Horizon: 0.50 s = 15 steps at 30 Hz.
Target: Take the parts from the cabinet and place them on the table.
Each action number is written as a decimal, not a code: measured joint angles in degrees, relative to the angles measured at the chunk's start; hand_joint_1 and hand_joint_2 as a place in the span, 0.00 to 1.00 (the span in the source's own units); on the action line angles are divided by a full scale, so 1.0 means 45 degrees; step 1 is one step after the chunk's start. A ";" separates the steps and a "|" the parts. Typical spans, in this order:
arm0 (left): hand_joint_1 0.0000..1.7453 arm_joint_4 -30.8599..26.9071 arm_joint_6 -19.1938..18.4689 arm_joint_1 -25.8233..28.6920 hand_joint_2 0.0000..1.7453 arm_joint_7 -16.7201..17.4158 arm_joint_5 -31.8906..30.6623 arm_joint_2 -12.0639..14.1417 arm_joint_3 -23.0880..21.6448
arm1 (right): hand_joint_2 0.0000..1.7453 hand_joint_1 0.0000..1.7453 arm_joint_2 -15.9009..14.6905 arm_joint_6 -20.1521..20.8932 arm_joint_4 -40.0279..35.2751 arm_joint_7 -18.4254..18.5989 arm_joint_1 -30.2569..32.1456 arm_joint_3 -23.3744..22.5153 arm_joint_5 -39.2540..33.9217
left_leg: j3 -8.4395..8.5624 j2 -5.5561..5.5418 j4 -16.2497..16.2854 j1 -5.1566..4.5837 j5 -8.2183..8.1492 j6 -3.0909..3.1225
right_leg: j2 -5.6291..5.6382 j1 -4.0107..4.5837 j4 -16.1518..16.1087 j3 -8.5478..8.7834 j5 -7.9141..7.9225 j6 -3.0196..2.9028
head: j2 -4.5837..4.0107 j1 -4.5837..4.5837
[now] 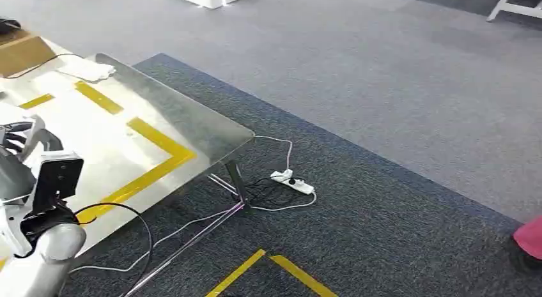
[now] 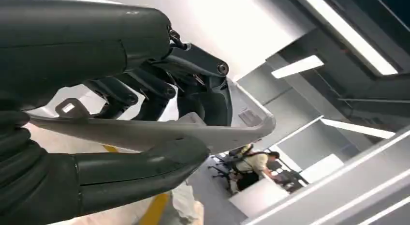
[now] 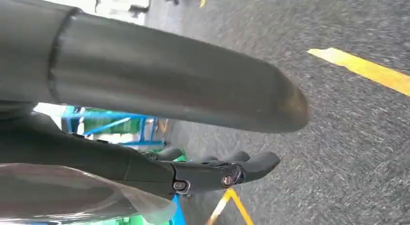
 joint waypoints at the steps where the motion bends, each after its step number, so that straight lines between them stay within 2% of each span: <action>1: 1.00 0.0005 -0.0005 0.0080 1.00 0.0107 -0.0063 0.0049 -0.0015 | 0.00 0.00 0.0005 0.0015 0.0000 0.0053 0.0033 -0.0010 0.0029 | -0.1190 0.0162 0.2443 0.0083 -0.0747 -0.0131 | -0.0725 0.0035 0.0008 0.0056 -0.0100 -0.0048 | 0.0000 -0.0005; 2: 1.00 0.0005 -0.0005 0.0082 1.00 0.0121 -0.0068 0.0073 -0.0019 | 0.00 0.00 0.0019 0.0015 0.0000 0.0078 0.0017 -0.0015 0.0039 | -0.0639 0.0243 0.1344 0.0083 0.0017 -0.0124 | -0.1002 0.0036 0.0008 0.0120 -0.0154 -0.0015 | 0.0000 -0.0010; 3: 1.00 0.0005 -0.0005 0.0070 1.00 0.0121 -0.0078 0.0078 -0.0019 | 0.00 0.00 0.0034 0.0019 0.0000 0.0078 -0.0001 -0.0015 0.0049 | -0.0005 0.0432 0.0120 0.0070 0.0623 -0.0078 | -0.1167 0.0036 0.0008 0.0195 -0.0201 0.0027 | 0.0000 -0.0005; 4: 1.00 0.0005 0.0000 0.0051 1.00 0.0126 -0.0078 0.0083 -0.0019 | 0.00 0.00 0.0034 0.0019 0.0000 0.0078 -0.0013 -0.0015 0.0063 | 0.0588 0.0926 -0.0979 0.0028 0.1057 0.0000 | -0.1297 0.0050 0.0008 0.0274 -0.0253 0.0076 | 0.0000 -0.0010; 5: 1.00 0.0010 0.0000 0.0003 1.00 0.0126 -0.0078 0.0078 -0.0019 | 0.00 0.00 0.0034 0.0024 0.0000 0.0078 -0.0006 -0.0019 0.0073 | 0.0800 0.1586 -0.1367 -0.0185 0.0798 0.0053 | -0.1428 0.0140 0.0020 0.0305 -0.0311 0.0167 | 0.0000 -0.0005; 6: 1.00 0.0005 0.0005 -0.0023 1.00 0.0131 -0.0082 0.0073 -0.0034 | 0.00 0.00 0.0034 0.0024 0.0000 0.0078 -0.0011 -0.0024 0.0102 | 0.0747 0.1440 -0.1413 -0.0155 0.0838 0.0181 | -0.1548 0.0179 0.0044 0.0290 -0.0348 0.0239 | 0.0000 0.0005; 7: 1.00 0.0010 0.0005 -0.0003 1.00 0.0136 -0.0078 0.0088 -0.0029 | 0.00 0.00 0.0034 0.0029 0.0000 0.0078 -0.0041 -0.0024 0.0112 | 0.0699 0.1276 -0.1408 -0.0189 0.0835 0.0209 | -0.1732 0.0186 0.0036 0.0325 -0.0376 0.0280 | 0.0000 0.0010; 9: 1.00 0.0010 0.0005 0.0040 1.00 0.0150 -0.0078 0.0112 -0.0034 | 0.00 0.00 0.0034 0.0029 0.0000 0.0078 -0.0070 -0.0034 0.0116 | 0.0694 0.0888 -0.1481 -0.0185 0.0861 0.0360 | -0.2099 0.0181 -0.0020 0.0477 -0.0443 0.0417 | 0.0000 -0.0005; 10: 1.00 0.0005 0.0009 0.0043 1.00 0.0151 -0.0078 0.0107 -0.0039 | 0.00 0.00 0.0034 0.0029 -0.0005 0.0073 -0.0094 -0.0034 0.0121 | 0.0773 0.0753 -0.1563 -0.0082 0.0932 0.0450 | -0.1610 0.0095 0.0090 0.0365 -0.0595 0.0529 | 0.0000 0.0008; 11: 1.00 0.0009 0.0026 -0.0028 1.00 0.0151 -0.0078 0.0107 -0.0039 | 0.00 0.00 0.0034 0.0034 -0.0005 0.0059 -0.0089 -0.0044 0.0140 | 0.0775 0.0624 -0.1562 -0.0041 0.0939 0.0536 | -0.0807 0.0066 0.0590 0.0194 -0.0926 0.0534 | 0.0000 0.0044; 12: 1.00 0.0010 0.0015 -0.0037 1.00 0.0151 -0.0083 0.0102 -0.0039 | 0.00 0.00 0.0034 0.0063 -0.0005 0.0019 -0.0084 -0.0044 0.0170 | 0.0763 0.0472 -0.1562 -0.0029 0.0940 0.0607 | -0.0406 0.0059 0.1553 -0.0272 -0.1403 0.0543 | 0.0000 0.0116; 14: 1.00 0.0019 0.0015 -0.0033 1.00 0.0126 -0.0073 0.0102 -0.0039 | 0.00 0.00 0.0029 0.0058 0.0000 0.0000 -0.0001 -0.0044 0.0262 | 0.0747 0.0105 -0.1551 -0.0037 0.0935 0.0638 | -0.0223 0.0056 0.3699 -0.1384 -0.2232 0.0584 | 0.0000 0.0122; 15: 1.00 0.0039 0.0015 -0.0021 1.00 0.0068 0.0004 0.0097 -0.0039 | 0.00 0.00 0.0000 -0.0014 0.0000 -0.0019 0.0022 -0.0048 0.0287 | 0.0755 -0.0096 -0.1549 -0.0042 0.0934 0.0637 | -0.0215 0.0061 0.4238 -0.1743 -0.2263 0.0586 | 0.0000 0.0117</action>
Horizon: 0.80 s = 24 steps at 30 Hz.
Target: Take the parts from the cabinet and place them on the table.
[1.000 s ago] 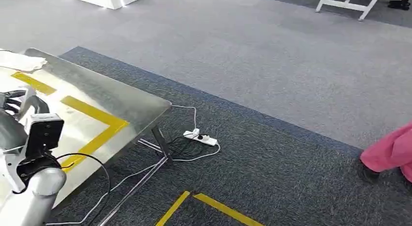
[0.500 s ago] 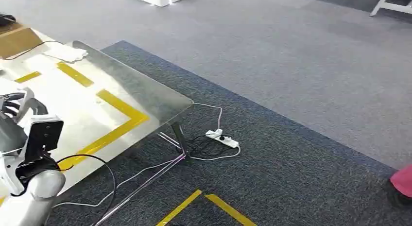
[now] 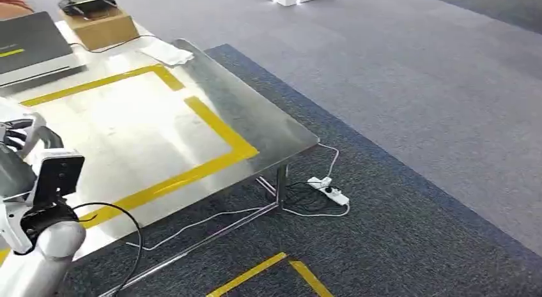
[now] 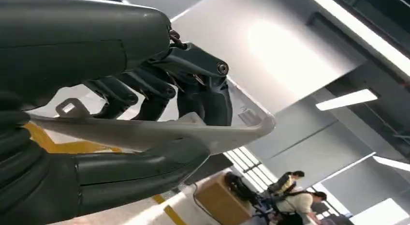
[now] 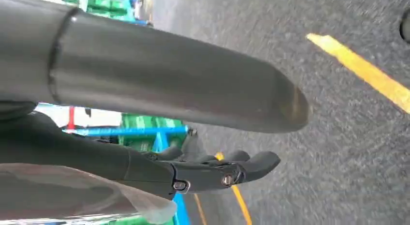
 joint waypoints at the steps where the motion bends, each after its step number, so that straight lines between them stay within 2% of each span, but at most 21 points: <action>1: 1.00 0.0005 0.0000 0.0004 1.00 -0.0054 0.0059 -0.0005 0.0000 | 0.00 0.00 -0.0019 -0.0059 0.0000 -0.0044 0.0001 -0.0005 -0.0005 | 0.0016 -0.0202 0.0002 0.0001 -0.0001 -0.0001 | 0.0003 0.0000 -0.0148 -0.0042 0.0316 -0.0013 | 0.0000 0.0000; 2: 1.00 0.0019 0.0000 -0.0009 1.00 -0.0107 0.0131 -0.0010 0.0000 | 0.00 0.00 -0.0063 -0.0117 0.0000 -0.0087 -0.0012 -0.0029 -0.0033 | 0.0035 -0.0397 0.0009 0.0008 -0.0004 -0.0007 | 0.0017 -0.0008 -0.0845 0.0188 0.0863 -0.0028 | 0.0000 0.0004; 3: 1.00 0.0034 0.0000 -0.0027 1.00 -0.0141 0.0190 -0.0024 0.0000 | 0.00 0.00 -0.0097 -0.0132 -0.0005 -0.0132 -0.0024 -0.0044 -0.0058 | 0.0065 -0.0589 0.0025 0.0028 -0.0021 -0.0034 | 0.0120 -0.0022 -0.2036 0.0685 0.1571 -0.0051 | 0.0000 0.0000; 4: 1.00 0.0039 0.0000 -0.0050 1.00 -0.0165 0.0205 -0.0034 0.0000 | 0.00 0.00 -0.0126 -0.0137 -0.0005 -0.0160 -0.0035 -0.0053 -0.0077 | 0.0082 -0.0754 0.0053 0.0057 -0.0052 -0.0082 | 0.0427 -0.0057 -0.3251 0.1215 0.2176 -0.0067 | 0.0000 0.0004; 5: 1.00 0.0044 0.0000 -0.0062 1.00 -0.0170 0.0219 -0.0039 0.0000 | 0.00 0.00 -0.0136 -0.0137 0.0000 -0.0175 -0.0040 -0.0054 -0.0097 | 0.0034 -0.0882 0.0096 0.0061 -0.0076 -0.0151 | 0.1176 -0.0131 -0.3838 0.1514 0.2097 -0.0073 | 0.0000 0.0004; 6: 1.00 0.0054 -0.0005 -0.0123 1.00 -0.0175 0.0224 -0.0039 0.0000 | 0.00 0.00 -0.0136 -0.0137 0.0000 -0.0180 -0.0034 -0.0059 -0.0107 | -0.0093 -0.1081 0.0216 0.0037 -0.0097 -0.0251 | 0.1264 -0.0169 -0.4099 0.1722 0.2056 -0.0088 | 0.0000 0.0000; 9: 1.00 0.0083 0.0005 -0.0097 1.00 -0.0180 0.0273 -0.0034 0.0005 | 0.00 0.00 -0.0146 -0.0142 0.0000 -0.0175 -0.0052 -0.0078 -0.0131 | -0.0204 -0.1521 0.0113 0.0148 0.0065 -0.0514 | 0.0833 -0.0065 -0.4015 0.1679 0.2091 -0.0242 | 0.0000 0.0000; 10: 1.00 0.0083 0.0005 -0.0098 1.00 -0.0185 0.0278 -0.0029 0.0015 | 0.00 0.00 -0.0121 -0.0142 0.0000 -0.0180 -0.0062 -0.0078 -0.0131 | -0.0230 -0.1534 0.0160 0.0137 -0.0017 -0.0550 | 0.0613 -0.0198 -0.4135 0.1738 0.2143 -0.0342 | 0.0000 0.0000; 11: 1.00 0.0088 0.0014 -0.0164 1.00 -0.0214 0.0287 -0.0029 0.0015 | 0.00 0.00 -0.0146 -0.0137 -0.0005 -0.0229 -0.0067 -0.0093 -0.0170 | -0.0328 -0.0728 0.0462 0.0021 -0.0242 -0.0611 | 0.0482 -0.0170 -0.4163 0.1784 0.2131 -0.0432 | 0.0000 -0.0079; 12: 1.00 0.0132 0.0005 -0.0315 1.00 -0.0219 0.0312 -0.0039 0.0005 | 0.00 0.00 -0.0155 -0.0137 -0.0005 -0.0336 -0.0035 -0.0132 -0.0229 | -0.0693 -0.0154 0.1242 0.0035 -0.0687 -0.0679 | 0.0281 -0.0137 -0.4163 0.1803 0.2112 -0.0513 | 0.0000 -0.0244; 13: 1.00 0.0184 0.0005 -0.0432 1.00 -0.0224 0.0312 -0.0063 0.0000 | 0.00 0.00 -0.0155 -0.0151 -0.0005 -0.0365 -0.0024 -0.0160 -0.0272 | -0.1197 0.0144 0.2306 0.0069 -0.1169 -0.0723 | 0.0071 -0.0102 -0.4161 0.1819 0.2088 -0.0549 | 0.0000 -0.0224; 14: 1.00 0.0258 0.0005 -0.0497 1.00 -0.0229 0.0316 -0.0083 -0.0005 | 0.00 0.00 -0.0155 -0.0190 -0.0005 -0.0369 -0.0009 -0.0205 -0.0296 | -0.1662 0.0250 0.3292 0.0092 -0.1524 -0.0756 | -0.0115 -0.0086 -0.4160 0.1830 0.2069 -0.0573 | 0.0000 -0.0234; 15: 1.00 0.0355 0.0005 -0.0558 1.00 -0.0238 0.0346 -0.0107 -0.0005 | 0.00 0.00 -0.0160 -0.0224 -0.0005 -0.0364 0.0014 -0.0273 -0.0340 | -0.2018 0.0278 0.4014 0.0109 -0.1713 -0.0784 | -0.0318 -0.0077 -0.4156 0.1840 0.2041 -0.0595 | 0.0000 -0.0238; 16: 1.00 0.0423 0.0000 -0.0610 1.00 -0.0248 0.0399 -0.0131 -0.0010 | 0.00 0.00 -0.0160 -0.0229 -0.0005 -0.0355 0.0021 -0.0316 -0.0379 | -0.2062 0.0293 0.4095 0.0120 -0.1580 -0.0798 | -0.0496 -0.0075 -0.4155 0.1866 0.2013 -0.0599 | 0.0000 -0.0238; 17: 1.00 0.0481 -0.0015 -0.0678 1.00 -0.0248 0.0428 -0.0151 -0.0024 | 0.00 0.00 -0.0160 -0.0224 -0.0005 -0.0340 0.0014 -0.0360 -0.0413 | -0.1826 0.0321 0.3609 0.0122 -0.1173 -0.0786 | -0.0670 -0.0071 -0.4154 0.1899 0.1983 -0.0577 | 0.0000 -0.0238; 18: 1.00 0.0530 -0.0024 -0.0759 1.00 -0.0248 0.0428 -0.0165 -0.0048 | 0.00 0.00 -0.0160 -0.0229 -0.0005 -0.0359 -0.0004 -0.0384 -0.0452 | -0.1316 0.0406 0.2603 0.0113 -0.0600 -0.0741 | -0.0827 -0.0067 -0.4154 0.1955 0.1946 -0.0552 | 0.0000 -0.0238; 19: 1.00 0.0564 -0.0039 -0.0857 1.00 -0.0248 0.0428 -0.0180 -0.0073 | 0.00 0.00 -0.0155 -0.0244 -0.0005 -0.0399 -0.0019 -0.0404 -0.0466 | -0.0703 0.0629 0.1422 0.0088 -0.0053 -0.0670 | -0.0966 -0.0059 -0.4155 0.2026 0.1902 -0.0517 | 0.0000 -0.0238; 20: 1.00 0.0608 -0.0039 -0.0970 1.00 -0.0248 0.0428 -0.0194 -0.0117 | 0.00 0.00 -0.0155 -0.0283 -0.0005 -0.0408 -0.0029 -0.0442 -0.0471 | -0.0201 0.1303 0.0406 -0.0005 0.0175 -0.0555 | -0.1089 -0.0031 -0.4157 0.2095 0.1857 -0.0465 | 0.0000 -0.0238; 21: 1.00 0.0666 -0.0049 -0.1100 1.00 -0.0248 0.0428 -0.0214 -0.0180 | 0.00 0.00 -0.0155 -0.0297 -0.0005 -0.0413 -0.0021 -0.0462 -0.0476 | -0.0085 0.1789 0.0161 -0.0227 -0.0017 -0.0462 | -0.1231 0.0088 -0.4103 0.2084 0.1791 -0.0363 | 0.0000 -0.0238; 24: 1.00 0.0812 -0.0058 -0.1168 1.00 -0.0282 0.0443 -0.0223 -0.0228 | 0.00 0.00 -0.0155 -0.0375 -0.0005 -0.0408 -0.0042 -0.0510 -0.0476 | -0.0223 0.1278 0.0186 -0.0224 -0.0048 -0.0296 | -0.1731 0.0107 -0.4205 0.2189 0.1737 -0.0231 | 0.0000 -0.0209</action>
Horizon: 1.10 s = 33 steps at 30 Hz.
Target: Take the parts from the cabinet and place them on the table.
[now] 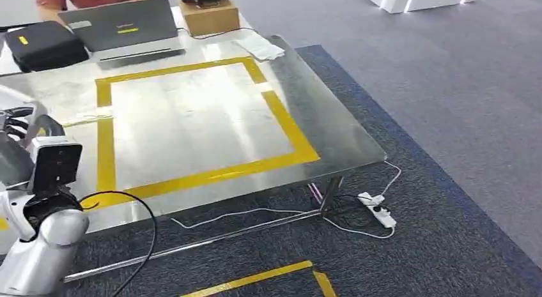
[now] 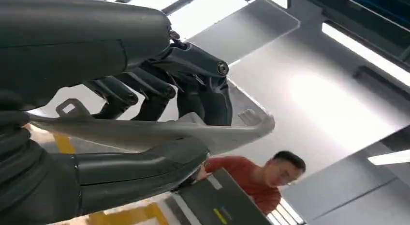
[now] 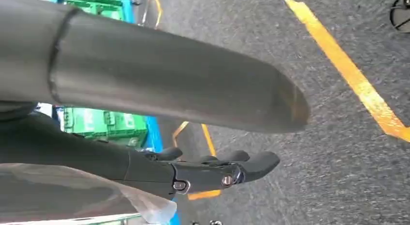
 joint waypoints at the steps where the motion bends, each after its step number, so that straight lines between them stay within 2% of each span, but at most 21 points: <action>1: 1.00 0.0044 0.0010 0.0000 1.00 -0.0039 0.0034 -0.0005 -0.0005 | 0.00 0.00 0.0000 0.0000 -0.0010 -0.0005 -0.0018 -0.0034 0.0005 | 0.0081 -0.0219 -0.0124 0.0077 0.0077 0.0107 | -0.0146 0.0009 -0.0010 0.0067 -0.0083 0.0108 | 0.0000 -0.0010; 3: 1.00 0.0097 0.0039 -0.0076 1.00 -0.0165 0.0112 -0.0039 -0.0034 | 0.00 0.00 0.0000 0.0005 -0.0019 -0.0019 -0.0030 -0.0083 0.0015 | 0.0101 -0.0483 -0.0177 0.0191 0.0143 0.0267 | 0.1210 -0.0090 0.0849 -0.0347 -0.0666 0.0188 | 0.0000 0.0097; 5: 1.00 0.0189 0.0039 -0.0099 1.00 -0.0238 0.0121 -0.0097 -0.0087 | 0.00 0.00 0.0005 0.0015 -0.0015 -0.0029 0.0033 -0.0112 0.0010 | 0.0057 -0.0849 -0.0175 0.0205 0.0154 0.0312 | 0.1653 -0.0118 0.3025 -0.1473 -0.1575 0.0238 | 0.0000 0.0170; 6: 1.00 0.0232 0.0039 -0.0097 1.00 -0.0257 0.0136 -0.0117 -0.0107 | 0.00 0.00 0.0000 0.0010 -0.0015 -0.0029 0.0079 -0.0150 0.0010 | 0.0047 -0.1074 -0.0168 0.0204 0.0154 0.0312 | 0.1709 -0.0110 0.3979 -0.2030 -0.1829 0.0253 | 0.0000 0.0180; 7: 1.00 0.0301 0.0025 -0.0096 1.00 -0.0262 0.0136 -0.0117 -0.0141 | 0.00 0.00 0.0000 0.0005 -0.0015 -0.0029 0.0095 -0.0165 0.0010 | 0.0056 -0.1268 -0.0167 0.0204 0.0154 0.0311 | 0.1727 -0.0107 0.4226 -0.2279 -0.1717 0.0247 | 0.0000 0.0175; 8: 1.00 0.0350 0.0024 -0.0098 1.00 -0.0267 0.0136 -0.0121 -0.0175 | 0.00 0.00 0.0000 0.0005 -0.0015 -0.0029 0.0099 -0.0170 0.0015 | 0.0073 -0.1466 -0.0162 0.0210 0.0154 0.0309 | 0.1735 -0.0109 0.3898 -0.2228 -0.1309 0.0228 | 0.0000 0.0175; 10: 1.00 0.0408 0.0024 -0.0105 1.00 -0.0267 0.0136 -0.0126 -0.0214 | 0.00 0.00 -0.0005 0.0005 -0.0015 -0.0029 0.0083 -0.0175 0.0015 | 0.0127 -0.1826 -0.0141 0.0230 0.0131 0.0270 | 0.1878 -0.0126 0.1981 -0.1482 -0.0091 0.0183 | 0.0000 0.0170; 11: 1.00 0.0447 0.0024 -0.0133 1.00 -0.0267 0.0136 -0.0141 -0.0248 | 0.00 0.00 0.0000 0.0005 -0.0015 -0.0029 0.0077 -0.0175 0.0015 | 0.0128 -0.2004 -0.0106 0.0256 0.0098 0.0209 | 0.2366 -0.0176 0.0679 -0.0928 0.0533 0.0171 | 0.0000 0.0180; 12: 1.00 0.0471 0.0024 -0.0163 1.00 -0.0272 0.0136 -0.0151 -0.0257 | 0.00 0.00 0.0000 0.0005 -0.0010 -0.0029 0.0074 -0.0175 0.0010 | 0.0032 -0.2156 -0.0015 0.0192 0.0074 0.0117 | 0.3090 -0.0271 0.0288 -0.0759 0.0349 0.0149 | 0.0000 0.0194; 16: 1.00 0.0563 0.0000 -0.0196 1.00 -0.0277 0.0136 -0.0151 -0.0311 | 0.00 0.00 0.0000 0.0000 -0.0015 -0.0024 0.0052 -0.0184 0.0005 | -0.0145 -0.2763 -0.0060 0.0300 0.0227 -0.0198 | 0.2578 -0.0233 0.0192 -0.0604 0.0385 -0.0079 | 0.0000 0.0180; 17: 1.00 0.0573 0.0000 -0.0181 1.00 -0.0277 0.0141 -0.0131 -0.0330 | 0.00 0.00 0.0039 0.0005 -0.0019 -0.0029 0.0027 -0.0185 0.0010 | -0.0177 -0.2275 0.0071 0.0260 0.0102 -0.0229 | 0.2373 -0.0298 0.0114 -0.0547 0.0438 -0.0172 | 0.0000 0.0189; 18: 1.00 0.0578 -0.0005 -0.0275 1.00 -0.0277 0.0141 -0.0117 -0.0335 | 0.00 0.00 0.0024 0.0000 -0.0034 -0.0029 0.0039 -0.0194 0.0010 | -0.0347 -0.1527 0.0468 0.0193 -0.0176 -0.0304 | 0.2248 -0.0279 0.0086 -0.0496 0.0405 -0.0267 | 0.0000 0.0018; 19: 1.00 0.0602 -0.0005 -0.0344 1.00 -0.0277 0.0141 -0.0126 -0.0350 | 0.00 0.00 0.0024 -0.0005 -0.0034 -0.0053 0.0061 -0.0204 0.0010 | -0.0744 -0.1176 0.1333 0.0221 -0.0654 -0.0372 | 0.2058 -0.0249 0.0087 -0.0472 0.0380 -0.0326 | 0.0000 -0.0015; 21: 1.00 0.0636 -0.0010 -0.0335 1.00 -0.0277 0.0141 -0.0141 -0.0374 | 0.00 0.00 0.0024 -0.0015 -0.0034 -0.0049 0.0086 -0.0257 0.0010 | -0.1713 -0.0998 0.3384 0.0287 -0.1516 -0.0432 | 0.1685 -0.0219 0.0091 -0.0444 0.0323 -0.0383 | 0.0000 -0.0024; 22: 1.00 0.0665 -0.0015 -0.0332 1.00 -0.0277 0.0141 -0.0141 -0.0374 | 0.00 0.00 0.0024 -0.0015 -0.0034 -0.0044 0.0103 -0.0262 0.0010 | -0.1987 -0.0990 0.3943 0.0305 -0.1615 -0.0452 | 0.1491 -0.0214 0.0095 -0.0435 0.0300 -0.0385 | 0.0000 -0.0024; 24: 1.00 0.0704 -0.0015 -0.0333 1.00 -0.0277 0.0146 -0.0146 -0.0374 | 0.00 0.00 0.0024 -0.0015 -0.0034 -0.0044 0.0094 -0.0272 0.0010 | -0.1541 -0.0958 0.3093 0.0308 -0.0904 -0.0420 | 0.1144 -0.0203 0.0095 -0.0362 0.0240 -0.0352 | 0.0000 -0.0024; 26: 1.00 0.0704 -0.0015 -0.0360 1.00 -0.0277 0.0141 -0.0146 -0.0374 | 0.00 0.00 0.0024 -0.0015 -0.0034 -0.0044 0.0057 -0.0277 0.0010 | -0.0281 -0.0577 0.0731 0.0255 0.0193 -0.0263 | 0.0896 -0.0184 0.0094 -0.0211 0.0146 -0.0276 | 0.0000 -0.0019; 27: 1.00 0.0704 -0.0015 -0.0382 1.00 -0.0277 0.0141 -0.0151 -0.0374 | 0.00 0.00 0.0024 -0.0015 -0.0034 -0.0044 0.0056 -0.0277 0.0010 | 0.0071 -0.0061 0.0111 0.0129 0.0067 -0.0181 | 0.0806 -0.0180 0.0074 -0.0184 0.0109 -0.0229 | 0.0000 -0.0005; 30: 1.00 0.0719 -0.0024 -0.0396 1.00 -0.0272 0.0146 -0.0146 -0.0384 | 0.00 0.00 0.0024 -0.0053 -0.0034 -0.0088 -0.0022 -0.0345 -0.0049 | 0.0072 -0.0186 -0.0079 0.0076 0.0070 -0.0106 | 0.0587 -0.0071 0.0090 -0.0236 0.0023 -0.0102 | 0.0000 0.0000; 31: 1.00 0.0743 -0.0034 -0.0408 1.00 -0.0272 0.0155 -0.0151 -0.0389 | 0.00 0.00 0.0024 -0.0107 -0.0034 -0.0092 -0.0018 -0.0408 -0.0078 | 0.0075 -0.0202 -0.0091 0.0091 0.0079 -0.0161 | 0.0598 -0.0042 0.0079 -0.0284 -0.0005 -0.0318 | 0.0000 0.0019; 33: 1.00 0.0767 -0.0058 -0.0417 1.00 -0.0272 0.0155 -0.0151 -0.0389 | 0.00 0.00 0.0024 -0.0151 -0.0039 -0.0087 -0.0033 -0.0476 -0.0088 | 0.0089 -0.0243 -0.0087 0.0084 0.0032 -0.0112 | 0.0573 -0.0044 0.0022 -0.0259 0.0000 -0.0320 | 0.0000 0.0019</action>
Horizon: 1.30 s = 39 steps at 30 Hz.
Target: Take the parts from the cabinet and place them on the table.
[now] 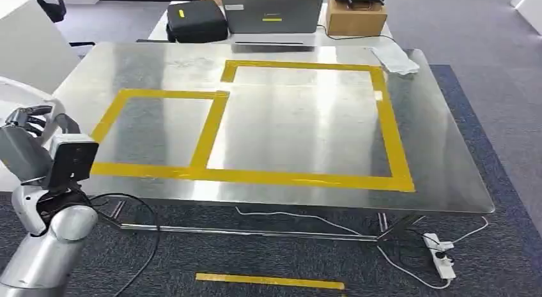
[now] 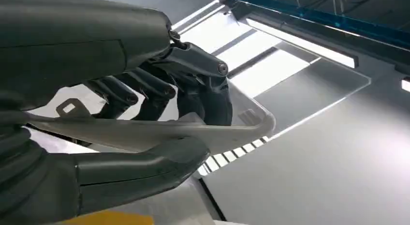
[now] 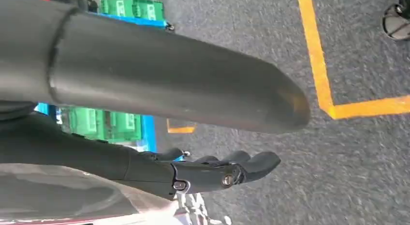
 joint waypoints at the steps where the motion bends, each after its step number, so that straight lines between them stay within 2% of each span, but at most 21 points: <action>1: 1.00 0.0010 -0.0010 -0.0007 1.00 0.0000 0.0000 0.0005 -0.0005 | 0.00 0.00 0.0000 -0.0005 0.0000 0.0000 -0.0005 -0.0005 -0.0005 | 0.0000 -0.0002 0.0001 -0.0005 -0.0001 0.0000 | 0.0000 -0.0004 -0.0024 0.0020 0.0012 0.0018 | 0.0000 -0.0005; 3: 1.00 0.0053 -0.0019 -0.0020 1.00 0.0000 0.0000 0.0005 -0.0005 | 0.00 0.00 0.0005 -0.0019 0.0000 0.0005 0.0015 -0.0024 -0.0019 | -0.0016 0.0001 0.0003 -0.0027 -0.0014 0.0034 | 0.0016 -0.0024 -0.0090 0.0167 0.0076 0.0117 | 0.0000 -0.0005; 9: 1.00 0.0117 -0.0019 -0.0028 1.00 0.0000 0.0000 0.0000 -0.0088 | 0.00 0.00 0.0005 -0.0039 0.0000 0.0005 0.0032 -0.0092 -0.0019 | -0.0023 0.0008 0.0013 -0.0030 -0.0036 0.0091 | 0.0032 -0.0030 -0.0189 0.0199 0.0137 0.0225 | 0.0000 -0.0005; 12: 1.00 0.0126 -0.0019 -0.0046 1.00 0.0000 0.0000 0.0000 -0.0117 | 0.00 0.00 0.0005 -0.0039 -0.0005 0.0005 0.0034 -0.0097 -0.0019 | -0.0023 0.0008 0.0019 -0.0035 -0.0043 0.0109 | 0.0031 -0.0039 -0.0194 0.0198 0.0137 0.0329 | 0.0000 -0.0010; 25: 1.00 0.0606 -0.0470 -0.0607 1.00 -0.0044 -0.0946 0.0039 -0.0641 | 0.00 0.00 0.0005 0.0029 -0.0005 0.0199 0.0005 -0.0174 0.0213 | -0.0008 0.0011 0.0014 -0.0006 -0.0016 0.0130 | 0.0030 -0.0017 -0.0171 0.0197 0.0134 0.0334 | 0.0000 -0.0015; 29: 1.00 0.1103 -0.1142 -0.0941 1.00 0.0725 -0.1954 0.0068 -0.1019 | 0.00 0.00 0.0005 0.0131 -0.0005 0.0219 0.0002 -0.0175 0.0403 | -0.0008 0.0011 0.0013 -0.0005 -0.0013 0.0127 | 0.0030 -0.0011 -0.0171 0.0197 0.0134 0.0334 | 0.0000 -0.0015; 32: 1.00 0.1994 -0.1607 -0.1346 1.00 0.1427 -0.2642 0.0117 -0.1287 | 0.00 0.00 0.0000 0.0151 -0.0005 0.0228 -0.0008 -0.0175 0.0529 | -0.0008 0.0011 0.0013 -0.0005 -0.0011 0.0128 | 0.0032 -0.0011 -0.0171 0.0198 0.0134 0.0334 | 0.0000 -0.0015; 39: 1.00 0.3862 -0.1919 -0.1879 1.00 0.1865 -0.3055 0.0141 -0.1603 | 0.00 0.00 0.0000 0.0175 -0.0005 0.0321 -0.0010 -0.0189 0.0694 | -0.0008 0.0013 0.0015 -0.0007 -0.0009 0.0131 | 0.0034 -0.0012 -0.0170 0.0199 0.0135 0.0335 | 0.0000 -0.0015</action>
